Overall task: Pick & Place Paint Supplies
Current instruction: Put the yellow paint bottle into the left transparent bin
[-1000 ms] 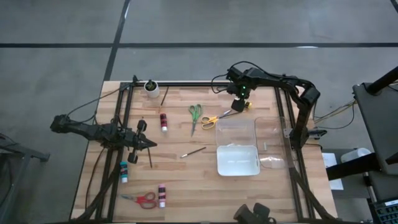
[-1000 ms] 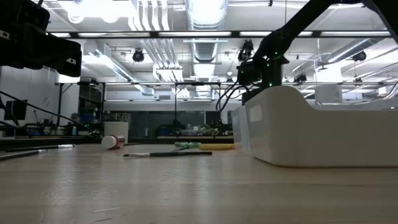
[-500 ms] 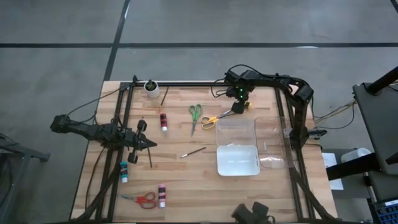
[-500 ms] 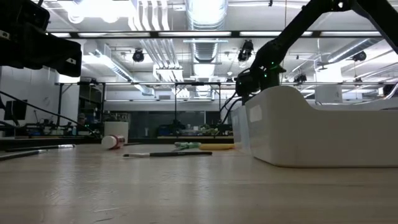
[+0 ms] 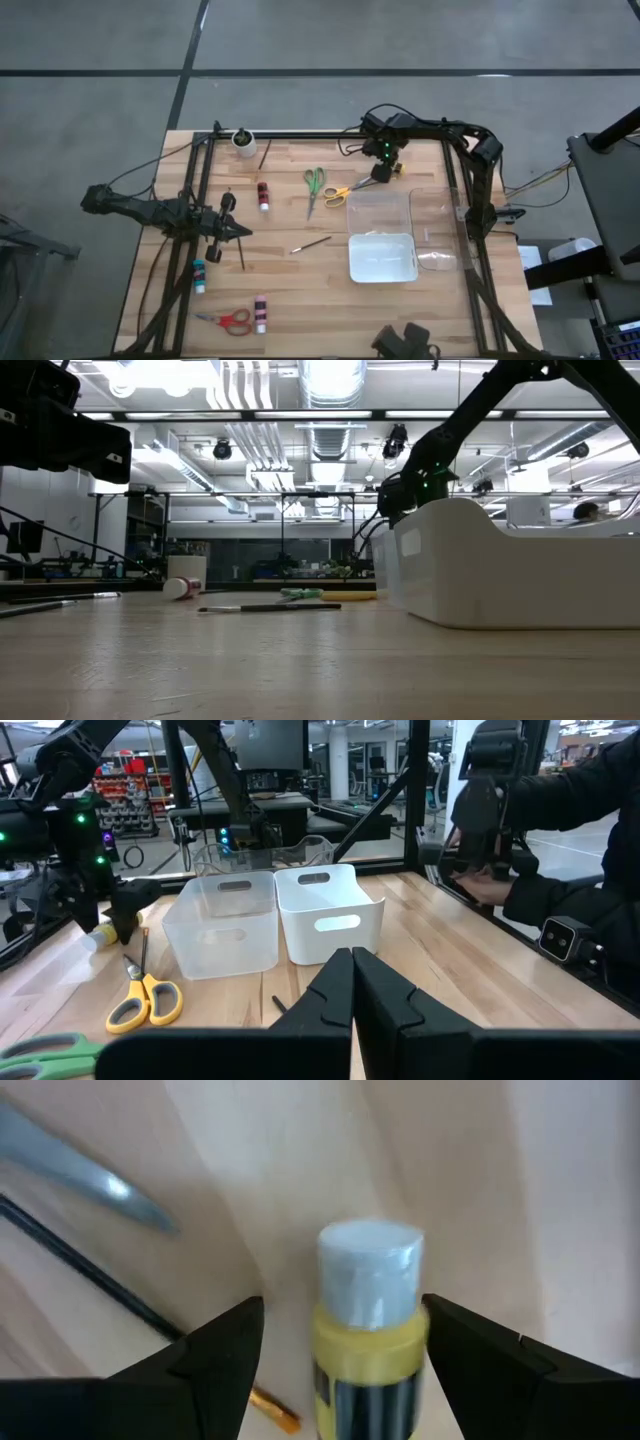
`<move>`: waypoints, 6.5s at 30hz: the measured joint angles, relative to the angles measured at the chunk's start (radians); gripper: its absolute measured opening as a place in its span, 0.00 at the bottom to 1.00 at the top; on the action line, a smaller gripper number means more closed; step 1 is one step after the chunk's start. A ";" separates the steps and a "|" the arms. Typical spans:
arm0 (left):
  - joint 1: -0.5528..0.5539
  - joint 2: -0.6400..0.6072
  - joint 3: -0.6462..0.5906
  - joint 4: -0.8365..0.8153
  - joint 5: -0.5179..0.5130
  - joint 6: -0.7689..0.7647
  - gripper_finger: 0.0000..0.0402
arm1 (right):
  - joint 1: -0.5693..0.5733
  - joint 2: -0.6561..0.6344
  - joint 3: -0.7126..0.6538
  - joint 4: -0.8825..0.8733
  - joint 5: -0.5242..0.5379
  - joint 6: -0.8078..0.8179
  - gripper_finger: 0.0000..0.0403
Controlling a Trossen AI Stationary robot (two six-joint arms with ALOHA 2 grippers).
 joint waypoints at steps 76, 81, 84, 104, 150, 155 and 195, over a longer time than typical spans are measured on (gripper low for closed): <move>0.000 0.000 0.000 0.000 0.000 0.000 0.01 | 0.100 -0.750 -0.327 0.472 0.004 0.368 0.28; 0.000 0.000 0.000 0.000 0.000 0.000 0.01 | 0.180 -0.923 -0.443 0.497 0.131 0.458 0.28; 0.000 0.000 0.000 0.000 0.000 0.000 0.01 | 0.238 -1.002 -0.485 0.497 0.213 0.500 0.28; 0.000 0.000 0.000 0.000 0.000 0.000 0.01 | 0.661 -1.137 -0.531 0.420 0.617 0.658 0.28; 0.000 0.000 0.000 0.000 0.000 0.000 0.01 | 0.908 -0.366 -1.013 2.282 0.739 0.138 0.28; 0.000 0.000 0.000 0.000 0.000 0.000 0.01 | 0.903 -0.340 -1.013 2.285 0.740 0.184 0.28; 0.000 0.000 0.000 0.000 0.000 0.000 0.01 | 0.854 -0.097 -0.944 2.267 0.738 0.450 0.33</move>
